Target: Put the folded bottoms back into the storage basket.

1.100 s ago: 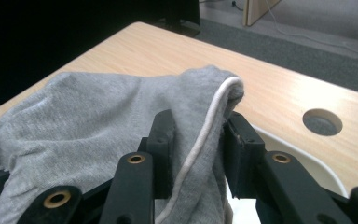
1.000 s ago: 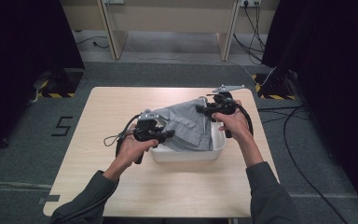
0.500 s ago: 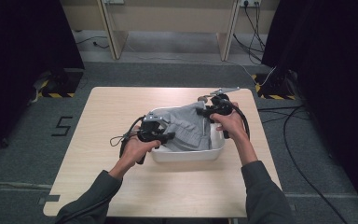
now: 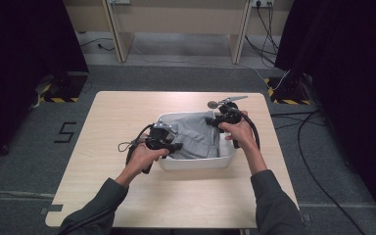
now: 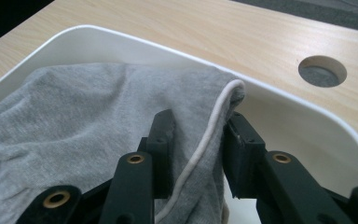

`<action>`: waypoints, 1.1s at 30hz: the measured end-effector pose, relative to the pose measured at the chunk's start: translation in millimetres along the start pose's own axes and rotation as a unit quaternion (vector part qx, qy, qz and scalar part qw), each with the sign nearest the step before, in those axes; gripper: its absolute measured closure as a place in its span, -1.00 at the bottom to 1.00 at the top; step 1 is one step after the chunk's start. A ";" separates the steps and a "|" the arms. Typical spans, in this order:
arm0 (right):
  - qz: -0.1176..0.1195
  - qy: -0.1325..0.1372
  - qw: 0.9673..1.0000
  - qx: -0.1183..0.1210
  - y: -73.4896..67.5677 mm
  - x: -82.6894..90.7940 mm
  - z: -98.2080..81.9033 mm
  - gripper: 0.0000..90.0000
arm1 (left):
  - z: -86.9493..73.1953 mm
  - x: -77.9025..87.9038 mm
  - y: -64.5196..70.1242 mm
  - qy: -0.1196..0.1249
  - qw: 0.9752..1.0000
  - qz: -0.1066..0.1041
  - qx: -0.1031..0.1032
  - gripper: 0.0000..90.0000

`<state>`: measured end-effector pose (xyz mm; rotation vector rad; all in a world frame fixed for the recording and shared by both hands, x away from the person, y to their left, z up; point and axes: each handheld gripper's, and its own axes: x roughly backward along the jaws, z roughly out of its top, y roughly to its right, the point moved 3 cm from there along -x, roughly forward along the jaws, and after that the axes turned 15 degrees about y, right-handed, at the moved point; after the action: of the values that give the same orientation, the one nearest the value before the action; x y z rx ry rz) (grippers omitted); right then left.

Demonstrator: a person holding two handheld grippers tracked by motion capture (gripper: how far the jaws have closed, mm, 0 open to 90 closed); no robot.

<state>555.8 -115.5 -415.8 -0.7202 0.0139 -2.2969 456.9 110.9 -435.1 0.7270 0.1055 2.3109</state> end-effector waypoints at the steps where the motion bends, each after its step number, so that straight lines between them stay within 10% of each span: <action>1: 0.001 -0.002 1.000 0.000 0.1 -0.5 -1.4 0.49 | -0.5 -0.5 -0.6 -0.003 1.000 0.000 0.001 0.48; 22: -0.071 -0.042 0.996 0.039 1.8 5.9 -1.9 0.25 | 12.2 18.6 -3.0 0.009 1.000 0.008 -0.014 0.40; 33: -0.062 -0.026 0.997 0.049 -6.8 15.9 3.1 0.06 | 14.2 25.8 1.6 0.021 1.000 -0.002 -0.017 0.20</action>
<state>543.7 -120.0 -404.0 -0.7468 -0.1711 -2.3763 448.1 124.7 -410.5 0.6617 0.0867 2.3197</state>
